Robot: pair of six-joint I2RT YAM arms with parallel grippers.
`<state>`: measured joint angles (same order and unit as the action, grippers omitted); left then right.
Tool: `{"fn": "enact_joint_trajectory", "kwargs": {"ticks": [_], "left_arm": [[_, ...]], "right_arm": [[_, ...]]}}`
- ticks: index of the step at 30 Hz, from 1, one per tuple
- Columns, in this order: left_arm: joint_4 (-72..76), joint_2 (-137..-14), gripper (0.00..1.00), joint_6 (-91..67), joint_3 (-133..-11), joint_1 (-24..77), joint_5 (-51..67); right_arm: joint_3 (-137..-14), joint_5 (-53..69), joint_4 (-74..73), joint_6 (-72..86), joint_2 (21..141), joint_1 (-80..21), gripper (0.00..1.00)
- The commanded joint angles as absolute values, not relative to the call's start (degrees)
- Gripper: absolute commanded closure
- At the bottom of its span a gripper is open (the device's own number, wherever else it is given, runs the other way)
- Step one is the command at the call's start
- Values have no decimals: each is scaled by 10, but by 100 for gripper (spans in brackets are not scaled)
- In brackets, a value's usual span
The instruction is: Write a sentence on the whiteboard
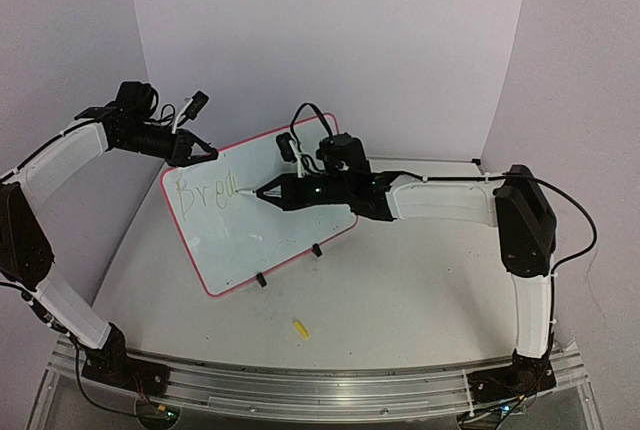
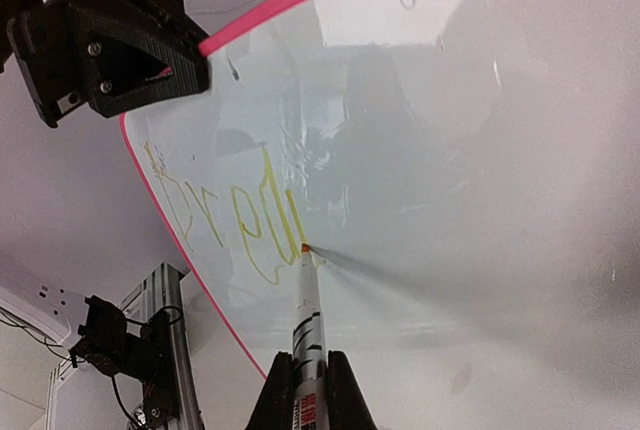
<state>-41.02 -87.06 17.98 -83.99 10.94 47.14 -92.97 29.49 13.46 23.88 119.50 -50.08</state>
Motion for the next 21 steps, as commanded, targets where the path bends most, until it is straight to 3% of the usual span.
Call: {"fn": "enact_joint_trajectory", "kwargs": {"ticks": [1,21], "left_arm": [[-420,-870,100,192,-840,115,480],[-416,-865,100,191,-833,115,483]], "right_arm": [[-911,272,136,240,1176,-498,100],[-907,226,227,271,1158,-498,100]]}}
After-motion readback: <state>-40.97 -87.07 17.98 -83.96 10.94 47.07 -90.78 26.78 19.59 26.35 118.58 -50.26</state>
